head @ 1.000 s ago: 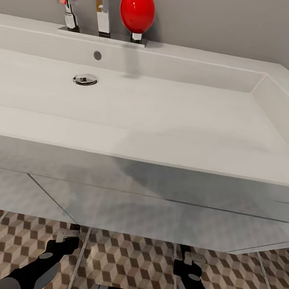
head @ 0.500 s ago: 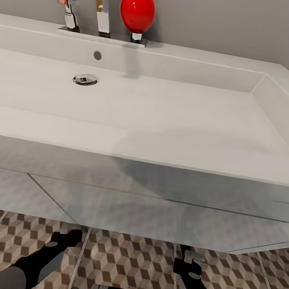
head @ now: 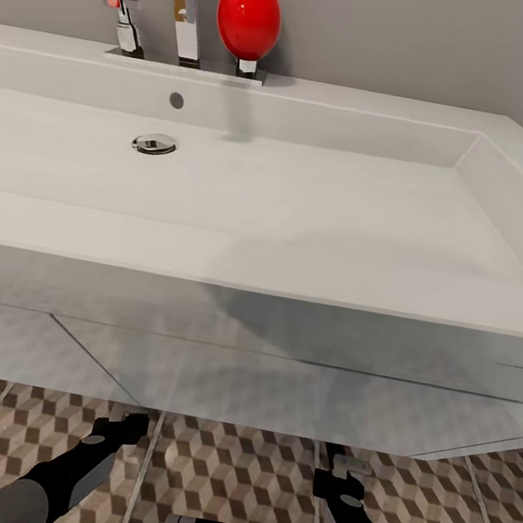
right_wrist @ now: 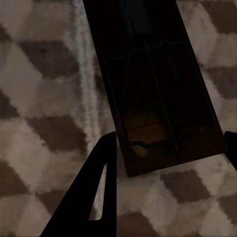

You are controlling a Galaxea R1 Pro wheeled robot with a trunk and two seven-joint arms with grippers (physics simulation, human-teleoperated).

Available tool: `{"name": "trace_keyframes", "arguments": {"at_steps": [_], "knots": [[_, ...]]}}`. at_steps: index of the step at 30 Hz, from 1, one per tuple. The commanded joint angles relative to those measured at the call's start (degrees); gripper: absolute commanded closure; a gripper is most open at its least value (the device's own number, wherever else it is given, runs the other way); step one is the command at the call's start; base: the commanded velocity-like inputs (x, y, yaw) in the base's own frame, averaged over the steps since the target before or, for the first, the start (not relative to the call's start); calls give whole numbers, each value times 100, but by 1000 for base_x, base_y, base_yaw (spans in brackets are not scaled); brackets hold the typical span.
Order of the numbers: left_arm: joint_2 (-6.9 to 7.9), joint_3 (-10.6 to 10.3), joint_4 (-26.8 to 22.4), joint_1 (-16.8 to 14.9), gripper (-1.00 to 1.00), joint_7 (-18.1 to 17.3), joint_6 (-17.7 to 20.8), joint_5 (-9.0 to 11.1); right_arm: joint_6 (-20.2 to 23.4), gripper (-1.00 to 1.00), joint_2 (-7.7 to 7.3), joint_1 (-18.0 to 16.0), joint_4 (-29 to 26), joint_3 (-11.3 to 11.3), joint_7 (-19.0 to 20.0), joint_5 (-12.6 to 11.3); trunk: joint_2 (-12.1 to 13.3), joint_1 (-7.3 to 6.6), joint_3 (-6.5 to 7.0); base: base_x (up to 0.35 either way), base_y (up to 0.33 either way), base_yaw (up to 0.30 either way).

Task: Take the four mousetraps from the cabinet in the bathroom and place them on the bathroom floor. Make sure all four end up on the same floor surface, and ensure that at least two of them are either under or directly next to the same bathroom sink.

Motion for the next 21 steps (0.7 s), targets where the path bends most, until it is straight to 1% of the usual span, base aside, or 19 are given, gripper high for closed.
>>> {"name": "trace_keyframes", "arguments": {"at_steps": [1, 8, 21], "knots": [[7, -48, 8, -2, 100, 51, -16, 42, -21, 100, 6, -3, 10, -46, -5, 47, -1, -1, -4, 58, 13, 0], [10, -38, 27, -3, 100, 53, -38, 48, -23, 100, 13, -3, 18, -36, 1, 76, -1, -1, -4, 104, 24, 0], [6, -35, 30, -3, 100, 54, -43, 49, -73, 100, 14, -3, 26, -23, 2, 101, -1, -1, -4, 11, 2, 0]]}}
